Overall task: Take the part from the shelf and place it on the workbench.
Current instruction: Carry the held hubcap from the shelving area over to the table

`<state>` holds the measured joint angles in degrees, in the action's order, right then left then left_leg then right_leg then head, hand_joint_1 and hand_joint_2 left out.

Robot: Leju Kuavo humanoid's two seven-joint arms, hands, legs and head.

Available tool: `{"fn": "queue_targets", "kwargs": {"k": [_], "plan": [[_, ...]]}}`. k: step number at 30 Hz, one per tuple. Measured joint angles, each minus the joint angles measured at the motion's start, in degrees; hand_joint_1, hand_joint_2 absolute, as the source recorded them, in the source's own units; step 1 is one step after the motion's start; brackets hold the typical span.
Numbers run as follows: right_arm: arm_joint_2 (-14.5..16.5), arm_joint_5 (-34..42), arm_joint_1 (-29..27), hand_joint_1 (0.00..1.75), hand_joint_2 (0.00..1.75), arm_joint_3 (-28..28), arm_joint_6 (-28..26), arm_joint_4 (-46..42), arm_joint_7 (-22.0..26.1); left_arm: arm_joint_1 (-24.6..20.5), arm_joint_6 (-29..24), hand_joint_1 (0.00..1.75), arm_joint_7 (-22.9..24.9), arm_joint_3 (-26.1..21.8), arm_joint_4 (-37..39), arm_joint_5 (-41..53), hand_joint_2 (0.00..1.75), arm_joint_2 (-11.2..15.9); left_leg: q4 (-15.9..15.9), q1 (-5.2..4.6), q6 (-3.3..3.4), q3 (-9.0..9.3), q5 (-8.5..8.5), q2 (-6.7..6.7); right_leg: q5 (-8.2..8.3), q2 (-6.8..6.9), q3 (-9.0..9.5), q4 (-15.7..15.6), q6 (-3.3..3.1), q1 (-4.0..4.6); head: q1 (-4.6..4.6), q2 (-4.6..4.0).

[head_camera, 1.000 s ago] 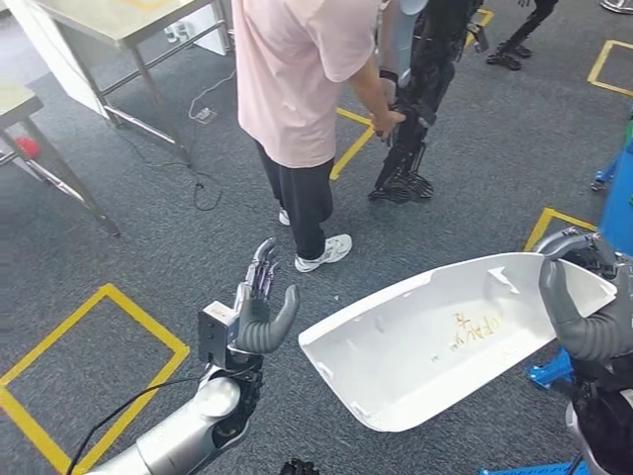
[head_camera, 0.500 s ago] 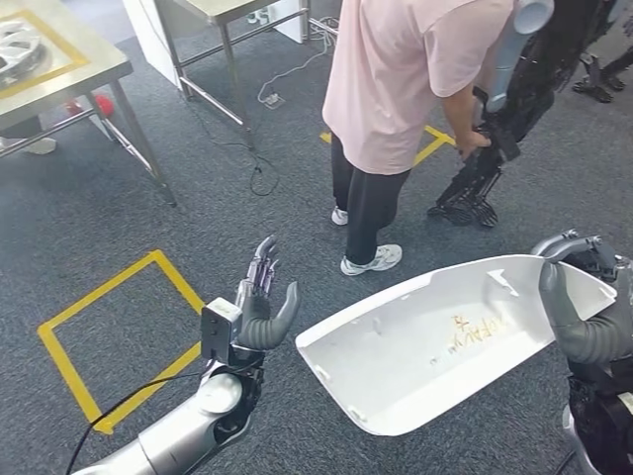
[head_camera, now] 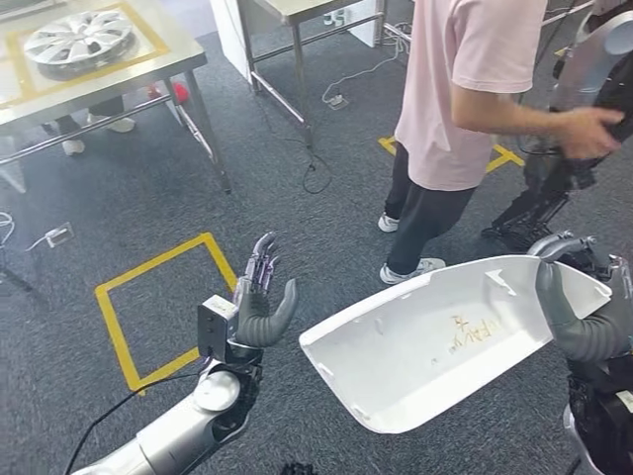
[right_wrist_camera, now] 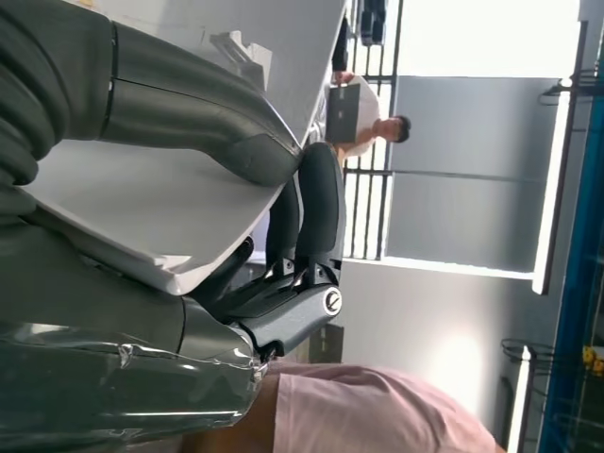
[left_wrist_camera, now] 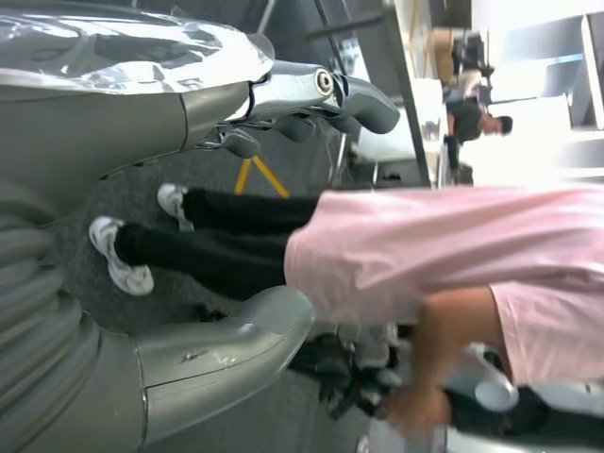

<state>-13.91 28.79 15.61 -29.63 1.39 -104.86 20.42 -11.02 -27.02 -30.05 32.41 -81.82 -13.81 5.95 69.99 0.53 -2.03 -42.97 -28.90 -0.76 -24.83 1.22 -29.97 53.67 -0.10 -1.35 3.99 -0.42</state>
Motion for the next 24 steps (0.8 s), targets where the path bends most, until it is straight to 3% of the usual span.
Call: {"fn": "queue_targets", "kwargs": {"k": [1, 2, 3, 5, 7, 9, 10, 12, 14, 15, 16, 17, 18, 20, 22, 23, 24], "plan": [[0.00, 0.00, -0.07, 1.75, 1.75, 0.00, -0.01, 0.05, -0.01, 0.10, 0.00, 0.00, 0.03, 0.00, 0.03, 0.00, 1.75, 0.01, 1.30, 0.10, -0.08, -0.71, 0.02, 0.27, -0.06, 0.79, 0.00, 0.00, -0.02, 0.04, 0.02, 0.00], [0.01, 0.00, -0.12, 1.75, 1.75, -0.01, -0.01, 0.10, -0.01, 0.16, 0.00, 0.00, 0.07, 0.00, 0.05, -0.01, 1.75, 0.01, 0.11, 0.15, -0.09, -0.10, 1.11, 0.50, -0.13, 1.54, 0.05, 0.01, 0.01, 0.05, 0.11, 0.00], [0.01, -0.01, -0.17, 1.75, 1.75, -0.02, 0.01, 0.13, -0.01, 0.17, 0.00, 0.00, 0.11, 0.00, 0.07, 0.00, 1.75, 0.02, -3.32, 0.16, 0.01, 1.73, 2.95, 0.94, -0.23, 2.23, 0.16, 0.01, 0.11, 0.05, 0.22, 0.00], [0.02, -0.01, -0.22, 1.75, 1.75, -0.01, 0.04, 0.14, -0.02, 0.08, -0.01, 0.00, 0.23, 0.00, 0.08, 0.01, 1.75, -0.01, -12.08, -0.16, 0.54, 6.52, 6.18, 3.33, -0.57, 3.48, 0.47, 0.04, 0.54, 0.31, 0.51, 0.00], [0.03, -0.04, -0.24, 1.75, 1.75, -0.01, 0.07, 0.14, -0.12, -0.01, -0.02, 0.00, 0.32, 0.00, 0.08, 0.03, 1.75, -0.06, -16.23, -0.61, 1.23, 8.67, 7.07, 4.52, -0.95, 4.49, 0.76, 0.06, 1.11, 0.67, 0.37, 0.00], [0.05, -0.09, -0.25, 1.75, 1.75, -0.03, 0.12, 0.14, -0.27, 0.06, -0.06, 0.00, 0.40, 0.00, 0.07, 0.04, 1.75, -0.05, -16.35, -0.77, 1.86, 8.62, 6.98, 3.19, -1.28, 5.51, 1.12, 0.00, 1.69, 0.72, 0.04, 0.00], [0.06, -0.11, -0.24, 1.75, 1.75, -0.04, 0.14, 0.14, -0.33, 0.11, -0.08, 0.00, 0.45, 0.00, 0.06, 0.05, 1.75, -0.05, -16.44, -0.65, 2.15, 8.71, 7.00, 2.58, -1.72, 5.16, 1.13, 0.29, 2.01, 0.59, -0.02, 0.00], [0.09, -0.15, -0.25, 1.75, 1.75, -0.02, 0.16, 0.15, -0.43, 0.09, -0.14, 0.00, 0.57, 0.00, 0.04, 0.13, 1.75, -0.09, -16.66, -0.26, 2.78, 8.97, 7.13, 1.36, -4.19, 2.56, -0.36, 4.00, 2.46, 0.29, -0.38, 0.00], [0.10, -0.16, -0.49, 1.75, 1.75, -0.01, 0.16, 0.22, -0.50, 0.13, -0.17, 0.00, 0.66, 0.00, 0.03, 0.19, 1.75, -0.16, -16.67, -0.18, 3.13, 9.05, 7.11, 0.08, -8.05, -0.24, -4.28, 12.31, 2.62, 0.21, -0.88, 0.00], [0.10, -0.16, -0.70, 1.75, 1.75, -0.01, 0.16, 0.28, -0.54, 0.23, -0.17, 0.00, 0.67, 0.00, 0.03, 0.20, 1.75, -0.20, -16.65, -0.21, 3.19, 9.06, 7.10, -0.70, -9.30, -0.74, -6.29, 16.23, 2.67, 0.23, -0.99, 0.00], [0.10, -0.16, -0.88, 1.75, 1.75, -0.02, 0.16, 0.35, -0.55, 0.34, -0.18, 0.00, 0.69, 0.00, 0.03, 0.20, 1.75, -0.22, -16.62, -0.24, 3.20, 9.09, 7.08, -1.52, -9.44, -0.95, -7.52, 18.24, 2.67, 0.25, -1.03, 0.00], [0.10, -0.17, -1.01, 1.75, 1.75, -0.03, 0.16, 0.42, -0.55, 0.44, -0.18, 0.00, 0.70, 0.00, 0.03, 0.19, 1.75, -0.24, -16.57, -0.25, 3.18, 9.16, 7.05, -2.38, -8.34, -1.07, -7.68, 17.85, 2.61, 0.24, -1.04, 0.00], [0.10, -0.17, -1.06, 1.75, 1.75, -0.03, 0.16, 0.48, -0.55, 0.50, -0.18, 0.00, 0.72, 0.00, 0.03, 0.19, 1.75, -0.27, -16.50, -0.24, 3.13, 9.26, 7.01, -3.25, -6.25, -1.28, -6.78, 15.19, 2.48, 0.21, -1.04, 0.00], [0.10, -0.17, -1.05, 1.75, 1.75, -0.03, 0.16, 0.55, -0.55, 0.53, -0.17, 0.00, 0.74, 0.00, 0.04, 0.19, 1.75, -0.35, -16.29, -0.22, 2.86, 9.30, 6.87, -4.84, -1.79, -3.77, -3.46, 6.84, 2.15, -0.02, -1.10, 0.00], [0.12, -0.17, -1.12, 1.75, 1.75, -0.02, 0.16, 0.62, -0.58, 0.51, -0.17, 0.00, 0.75, 0.01, 0.04, 0.19, 1.75, -0.42, -15.98, -0.04, 2.29, 8.73, 6.96, -6.31, -0.41, -6.42, -1.21, 1.77, 1.96, -0.21, -1.17, 0.00], [0.12, -0.17, -1.16, 1.75, 1.75, -0.02, 0.18, 0.66, -0.63, 0.56, -0.17, 0.00, 0.75, 0.01, 0.04, 0.18, 1.75, -0.42, -15.96, 0.10, 1.90, 8.36, 7.15, -7.08, -0.70, -6.75, -0.87, 1.32, 1.87, -0.18, -1.20, 0.00], [0.15, -0.18, -1.16, 1.75, 1.75, -0.02, 0.20, 0.67, -0.68, 0.62, -0.17, 0.00, 0.75, 0.02, 0.03, 0.17, 1.75, -0.41, -15.96, 0.21, 1.50, 8.07, 7.36, -7.87, -0.71, -6.12, -0.60, 1.01, 1.73, -0.14, -1.16, 0.00]]}}
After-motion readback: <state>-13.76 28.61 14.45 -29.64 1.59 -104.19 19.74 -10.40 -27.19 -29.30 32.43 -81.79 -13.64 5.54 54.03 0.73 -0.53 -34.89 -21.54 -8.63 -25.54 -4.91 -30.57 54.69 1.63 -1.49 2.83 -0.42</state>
